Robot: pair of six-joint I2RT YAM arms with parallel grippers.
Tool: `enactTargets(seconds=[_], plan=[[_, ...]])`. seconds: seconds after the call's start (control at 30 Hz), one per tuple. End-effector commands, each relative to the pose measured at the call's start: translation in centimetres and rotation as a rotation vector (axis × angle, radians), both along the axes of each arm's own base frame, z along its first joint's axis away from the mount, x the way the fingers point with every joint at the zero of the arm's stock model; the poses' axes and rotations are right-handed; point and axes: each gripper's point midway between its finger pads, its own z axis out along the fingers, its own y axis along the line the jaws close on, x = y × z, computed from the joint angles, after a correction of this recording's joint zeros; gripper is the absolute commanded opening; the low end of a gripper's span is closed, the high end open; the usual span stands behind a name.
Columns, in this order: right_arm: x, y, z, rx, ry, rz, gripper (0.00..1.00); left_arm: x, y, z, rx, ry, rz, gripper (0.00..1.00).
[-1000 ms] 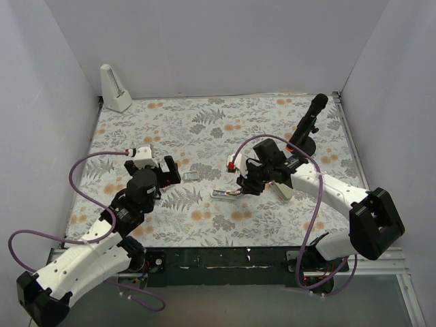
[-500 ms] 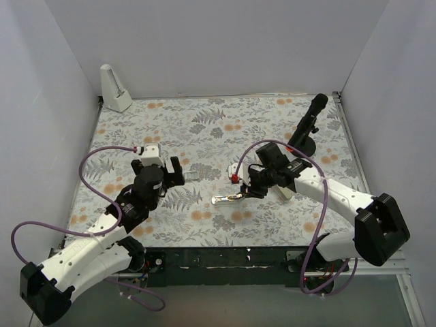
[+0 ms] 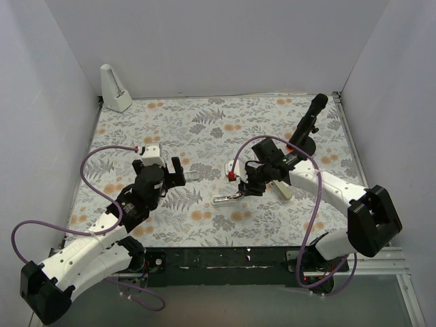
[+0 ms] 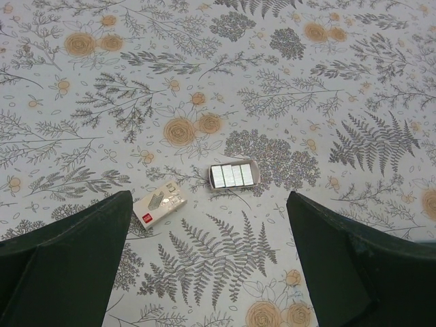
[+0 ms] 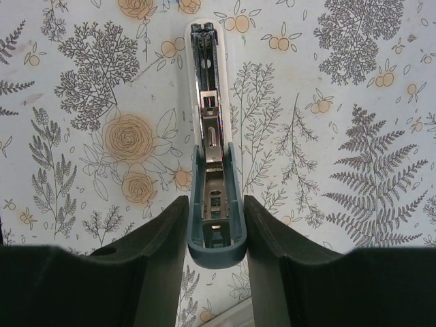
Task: Load the staples into the stapler
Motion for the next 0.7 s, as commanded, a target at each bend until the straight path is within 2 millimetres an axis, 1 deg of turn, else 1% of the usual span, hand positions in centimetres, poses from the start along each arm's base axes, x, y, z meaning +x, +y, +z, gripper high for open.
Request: enactTargets(seconds=[0.0,0.03,0.07,0.1,0.17,0.23,0.27,0.3,0.33,0.37,0.4,0.43,0.47,0.5,0.53,0.57,0.6,0.63,0.67], plan=[[0.8,0.9,2.0,0.029,-0.045,0.020,0.53,0.3,-0.3,1.1,-0.011,-0.011,-0.008,0.98],[0.6,0.9,2.3,0.031,-0.040,0.024,0.59,0.3,-0.4,1.0,-0.011,-0.007,-0.010,0.98],[0.7,1.1,2.7,0.043,-0.044,0.028,0.59,0.3,-0.4,0.8,-0.006,0.001,-0.013,0.98],[0.8,1.2,3.1,0.050,-0.050,0.028,0.64,0.3,-0.5,0.7,-0.011,0.004,-0.011,0.98],[1.0,1.5,4.3,0.077,-0.071,0.020,0.64,0.4,-0.5,0.5,-0.014,0.014,-0.002,0.98],[1.4,1.8,5.6,0.106,-0.099,-0.001,0.70,0.5,-0.7,0.6,-0.044,0.023,0.012,0.98],[1.7,1.8,6.9,0.140,-0.128,-0.029,0.72,0.6,-0.9,0.6,-0.055,0.029,0.015,0.98],[1.9,1.9,7.7,0.159,-0.149,-0.048,0.77,0.7,-1.1,0.2,-0.059,0.049,0.020,0.98],[2.2,1.9,8.4,0.179,-0.170,-0.075,0.78,0.7,-1.3,-0.2,-0.076,0.076,0.034,0.98],[2.7,1.4,9.6,0.197,-0.222,-0.122,0.80,0.9,-1.5,0.1,-0.092,0.084,0.041,0.98],[3.5,1.6,10.9,0.243,-0.245,-0.186,0.83,1.1,-1.9,-1.0,-0.079,0.127,0.050,0.98],[4.1,1.3,11.8,0.263,-0.274,-0.237,0.83,1.0,-1.9,-1.7,-0.075,0.166,0.061,0.98],[5.0,0.1,12.9,0.267,-0.330,-0.333,0.84,1.3,-2.4,-1.5,-0.113,0.187,0.083,0.98],[5.9,0.0,14.4,0.334,-0.337,-0.434,0.87,1.4,-2.8,-1.8,-0.123,0.217,0.090,0.98],[6.4,-0.7,15.2,0.356,-0.356,-0.502,0.88,1.3,-3.2,-3.8,-0.084,0.296,0.095,0.98],[6.9,-1.9,16.5,0.379,-0.391,-0.596,0.90,1.3,-3.6,-4.3,-0.101,0.328,0.111,0.98],[6.9,-2.3,16.8,0.399,-0.388,-0.639,0.92,1.7,-4.3,-3.8,-0.114,0.341,0.112,0.98],[7.0,-2.8,17.1,0.420,-0.383,-0.693,0.93,1.6,-4.4,-5.8,-0.064,0.411,0.125,0.97],[7.0,-3.6,18.0,0.446,-0.403,-0.734,0.94,1.7,-4.6,-6.2,-0.054,0.435,0.133,0.96]])
